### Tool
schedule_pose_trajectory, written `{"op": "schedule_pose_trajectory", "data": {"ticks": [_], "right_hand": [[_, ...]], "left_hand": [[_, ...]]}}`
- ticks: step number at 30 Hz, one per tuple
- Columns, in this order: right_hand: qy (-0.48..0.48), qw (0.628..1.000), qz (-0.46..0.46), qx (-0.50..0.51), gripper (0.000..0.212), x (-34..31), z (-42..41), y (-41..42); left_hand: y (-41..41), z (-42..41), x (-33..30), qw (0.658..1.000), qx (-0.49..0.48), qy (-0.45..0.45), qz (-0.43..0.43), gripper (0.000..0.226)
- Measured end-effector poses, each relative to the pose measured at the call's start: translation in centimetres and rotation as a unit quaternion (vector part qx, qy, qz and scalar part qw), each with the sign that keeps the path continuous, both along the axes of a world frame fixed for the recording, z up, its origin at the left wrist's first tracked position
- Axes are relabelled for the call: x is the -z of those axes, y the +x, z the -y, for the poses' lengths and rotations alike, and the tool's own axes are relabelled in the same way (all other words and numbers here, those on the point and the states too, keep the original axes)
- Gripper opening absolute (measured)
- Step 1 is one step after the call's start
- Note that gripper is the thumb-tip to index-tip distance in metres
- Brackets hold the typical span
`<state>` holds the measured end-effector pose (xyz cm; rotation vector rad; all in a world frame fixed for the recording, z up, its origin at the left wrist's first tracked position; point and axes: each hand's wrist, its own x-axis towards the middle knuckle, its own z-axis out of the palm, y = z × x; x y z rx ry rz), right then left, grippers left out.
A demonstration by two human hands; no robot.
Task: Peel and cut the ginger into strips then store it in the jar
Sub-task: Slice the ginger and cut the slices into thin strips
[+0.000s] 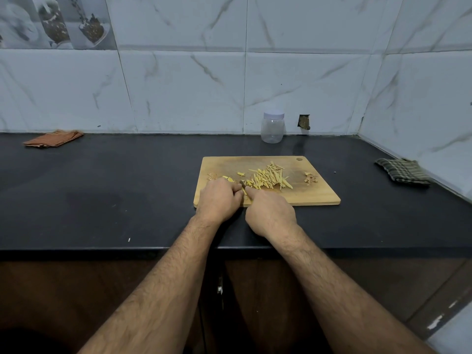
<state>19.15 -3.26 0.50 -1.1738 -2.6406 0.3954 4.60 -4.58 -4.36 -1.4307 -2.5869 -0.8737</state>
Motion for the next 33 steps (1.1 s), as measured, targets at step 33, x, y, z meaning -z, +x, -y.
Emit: {"op": "schedule_pose_trajectory", "data": {"ticks": [33], "right_hand": [[0.029,0.998,0.050,0.015,0.062,0.1,0.5,0.6]], "left_hand": [[0.1,0.2,0.1,1.000,-0.003,0.013,0.026,0.028]]}}
